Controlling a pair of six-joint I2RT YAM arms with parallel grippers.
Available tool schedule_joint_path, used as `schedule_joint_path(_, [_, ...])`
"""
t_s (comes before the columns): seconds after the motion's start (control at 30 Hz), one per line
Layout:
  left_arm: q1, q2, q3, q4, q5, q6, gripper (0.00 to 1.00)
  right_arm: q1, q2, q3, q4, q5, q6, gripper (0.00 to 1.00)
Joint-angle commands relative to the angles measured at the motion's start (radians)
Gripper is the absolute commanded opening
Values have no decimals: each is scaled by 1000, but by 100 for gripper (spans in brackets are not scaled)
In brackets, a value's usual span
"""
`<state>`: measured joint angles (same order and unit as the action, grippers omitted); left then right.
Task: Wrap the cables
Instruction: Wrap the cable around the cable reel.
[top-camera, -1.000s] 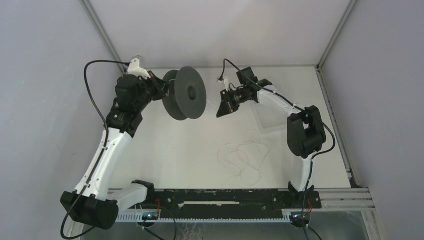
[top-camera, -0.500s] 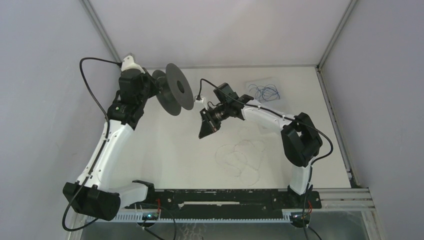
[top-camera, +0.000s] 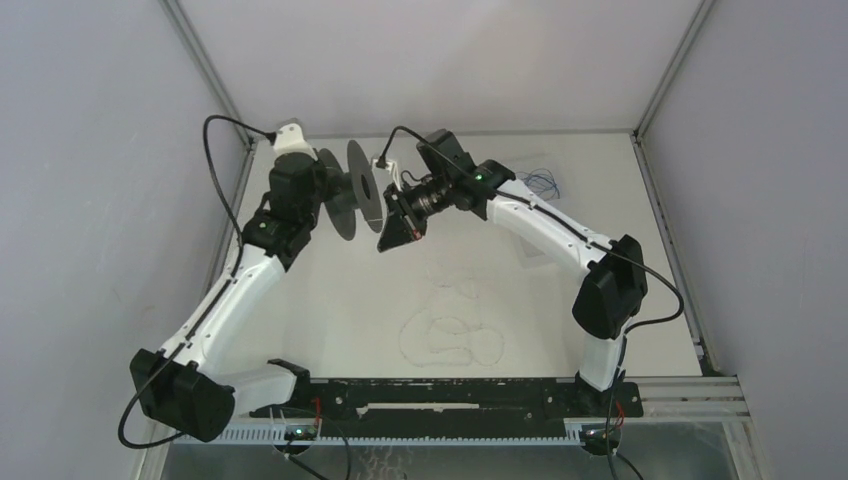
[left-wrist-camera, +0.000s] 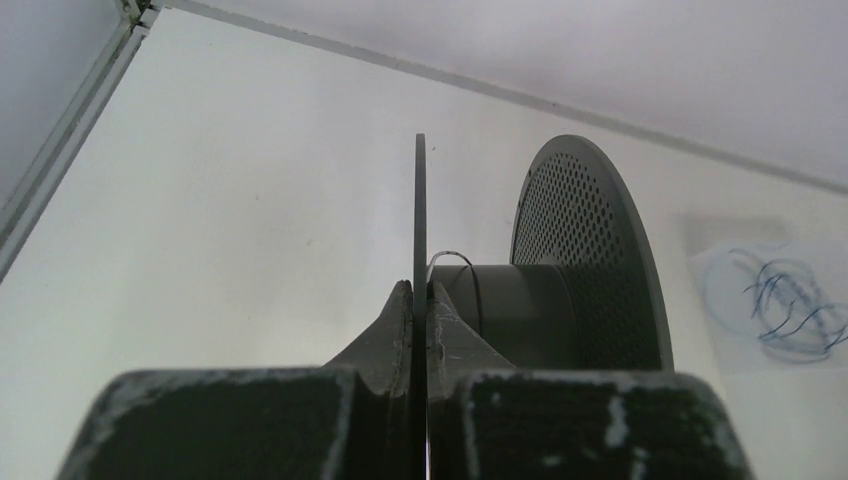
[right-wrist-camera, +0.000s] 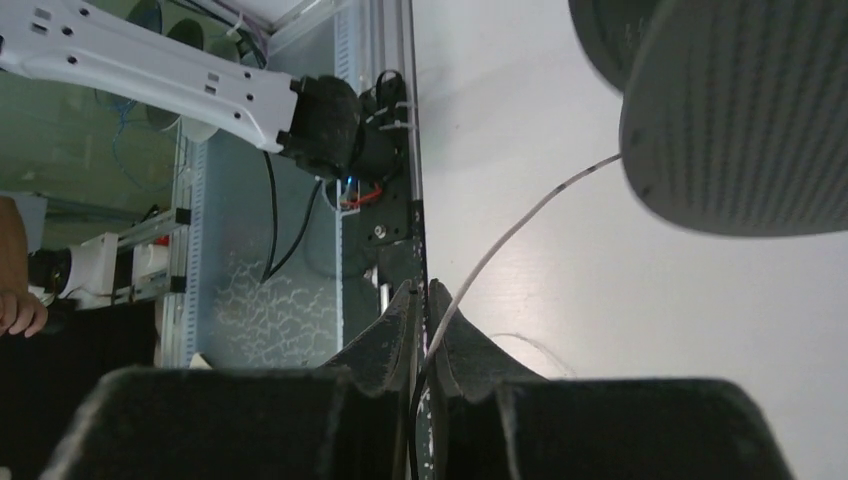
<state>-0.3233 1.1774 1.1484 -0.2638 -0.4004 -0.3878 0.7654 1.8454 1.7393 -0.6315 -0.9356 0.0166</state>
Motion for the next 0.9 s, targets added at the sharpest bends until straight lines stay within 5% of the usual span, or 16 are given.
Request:
schedule_joint_path(0.0, [-49,-48,-63,190,-91,126,0,-6,-46,128,-97,37,-28,13])
schedule_joint_path(0.33, [-202,-54,-161,336,-109,389,0,-95,-29,319,-156,152,-1,9])
schedule_joint_path(0.87, [-238,-95,-173,251,81,437,0,-222,100,540,-136,256,26,7])
